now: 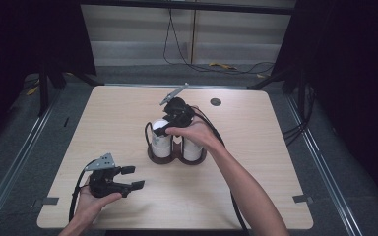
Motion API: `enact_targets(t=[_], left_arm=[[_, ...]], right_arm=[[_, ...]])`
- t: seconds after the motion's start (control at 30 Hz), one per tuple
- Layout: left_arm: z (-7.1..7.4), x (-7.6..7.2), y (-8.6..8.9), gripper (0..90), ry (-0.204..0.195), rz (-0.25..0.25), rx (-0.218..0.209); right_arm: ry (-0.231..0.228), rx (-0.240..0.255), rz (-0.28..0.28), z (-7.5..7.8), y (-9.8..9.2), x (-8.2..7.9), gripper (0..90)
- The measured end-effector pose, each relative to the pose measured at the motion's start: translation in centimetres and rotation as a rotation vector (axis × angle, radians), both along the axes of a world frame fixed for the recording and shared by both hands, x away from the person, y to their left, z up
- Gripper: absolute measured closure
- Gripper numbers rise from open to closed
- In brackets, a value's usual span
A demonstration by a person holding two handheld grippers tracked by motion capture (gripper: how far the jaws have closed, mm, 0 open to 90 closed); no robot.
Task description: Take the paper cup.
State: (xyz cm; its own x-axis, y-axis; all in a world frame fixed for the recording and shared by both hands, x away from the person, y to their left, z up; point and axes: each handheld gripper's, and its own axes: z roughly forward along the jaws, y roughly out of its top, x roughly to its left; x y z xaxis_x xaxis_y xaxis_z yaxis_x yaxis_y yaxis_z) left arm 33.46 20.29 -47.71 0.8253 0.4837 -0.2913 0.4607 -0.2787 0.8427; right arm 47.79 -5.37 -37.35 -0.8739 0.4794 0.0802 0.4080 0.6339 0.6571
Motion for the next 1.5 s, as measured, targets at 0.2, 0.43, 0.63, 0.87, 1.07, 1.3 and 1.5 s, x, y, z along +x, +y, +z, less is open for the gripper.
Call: enact_targets(t=[0.2,0.43,0.63,0.87,1.07,1.3,1.5], left_arm=[[0.0,0.0,0.0,27.2,0.002,-0.001,0.0],[0.0,0.0,0.0,27.2,0.004,-0.001,-0.001],[0.0,0.0,0.0,27.1,0.003,-0.002,0.001],[0.0,0.0,0.0,27.0,0.005,-0.001,0.002],[0.0,0.0,0.0,26.8,0.004,-0.002,0.001],[0.0,0.0,0.0,26.8,0.006,-0.001,0.0],[-0.1,0.0,-0.1,26.8,0.005,-0.008,0.003]], right_arm=[[0.02,-0.034,0.006,0.0,0.6,0.2,33.9],[0.039,-0.084,0.004,-0.4,0.9,0.4,33.2],[0.046,-0.137,0.015,-0.4,1.5,0.5,32.9],[0.048,-0.188,0.021,-0.4,1.9,0.5,32.6],[0.053,-0.192,0.025,-0.4,1.9,0.5,33.4],[0.052,-0.21,0.024,-0.2,2.0,0.4,33.9],[0.06,-0.207,0.031,0.0,2.1,0.5,34.0]])
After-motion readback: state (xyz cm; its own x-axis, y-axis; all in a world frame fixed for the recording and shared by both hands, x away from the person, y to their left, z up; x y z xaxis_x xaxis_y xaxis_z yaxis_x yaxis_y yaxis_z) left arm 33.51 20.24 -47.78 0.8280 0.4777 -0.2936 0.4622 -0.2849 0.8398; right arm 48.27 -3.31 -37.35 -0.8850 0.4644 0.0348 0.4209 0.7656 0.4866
